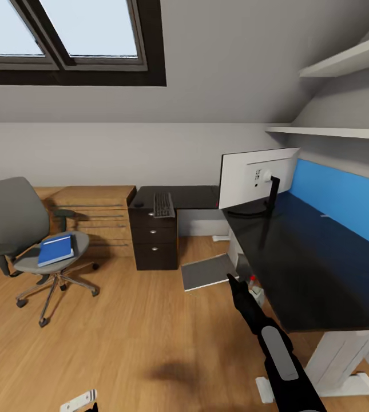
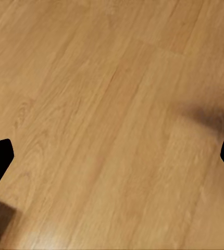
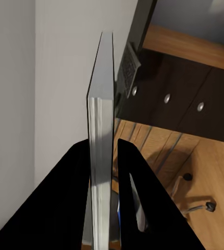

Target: In the bedroom, organize the workspace by keeping the computer under the desk, ensuring the monitor is on the desk, placing the keyboard on the desk next to the monitor, placing the mouse on the desk next to the keyboard, moving the folder from the swivel chair onto the desk next to the mouse, stacking the notebook on top of the folder with the pen on top of the notebook, and positioning the swivel chair next to the desk.

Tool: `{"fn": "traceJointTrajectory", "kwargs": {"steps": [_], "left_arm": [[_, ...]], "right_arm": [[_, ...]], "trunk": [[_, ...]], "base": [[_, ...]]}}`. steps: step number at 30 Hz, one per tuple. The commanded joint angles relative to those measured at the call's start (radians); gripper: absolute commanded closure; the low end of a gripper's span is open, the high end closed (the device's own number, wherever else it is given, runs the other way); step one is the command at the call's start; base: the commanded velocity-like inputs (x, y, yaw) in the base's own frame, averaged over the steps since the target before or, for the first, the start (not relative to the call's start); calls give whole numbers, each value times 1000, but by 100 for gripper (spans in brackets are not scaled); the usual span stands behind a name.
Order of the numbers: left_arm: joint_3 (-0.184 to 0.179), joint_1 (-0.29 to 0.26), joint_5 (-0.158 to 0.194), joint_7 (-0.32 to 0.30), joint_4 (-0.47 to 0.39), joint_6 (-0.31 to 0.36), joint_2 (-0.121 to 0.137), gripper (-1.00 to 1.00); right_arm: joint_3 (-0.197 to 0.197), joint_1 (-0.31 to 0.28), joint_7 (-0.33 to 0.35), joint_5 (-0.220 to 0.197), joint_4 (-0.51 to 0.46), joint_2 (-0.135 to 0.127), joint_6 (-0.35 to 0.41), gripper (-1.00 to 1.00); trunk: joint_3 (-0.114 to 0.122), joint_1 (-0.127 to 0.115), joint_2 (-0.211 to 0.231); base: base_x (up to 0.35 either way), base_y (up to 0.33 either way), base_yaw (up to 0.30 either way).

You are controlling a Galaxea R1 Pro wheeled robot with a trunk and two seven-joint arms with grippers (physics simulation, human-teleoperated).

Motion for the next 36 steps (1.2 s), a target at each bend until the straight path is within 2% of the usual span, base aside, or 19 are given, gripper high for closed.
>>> {"fn": "traceJointTrajectory", "kwargs": {"steps": [1,7,14,36], "left_arm": [[-2,0,6,4,-2,4,1,-100],[-3,0,7,1,-8,4,0,-100],[-9,0,8,4,-8,6,0,-100],[-9,0,10,5,-4,12,1,-100]], "right_arm": [[-4,-1,5,-11,0,1,11,100],[-5,-1,6,-11,0,0,11,100],[-6,-1,8,-9,-2,0,11,100],[-4,-1,3,-12,-2,3,11,100]], "trunk": [[-1,0,-1],[-1,0,-1],[21,-27,48],[90,-111,202]], "base": [[142,124,0],[48,42,0],[52,3,0],[304,24,0]]}}
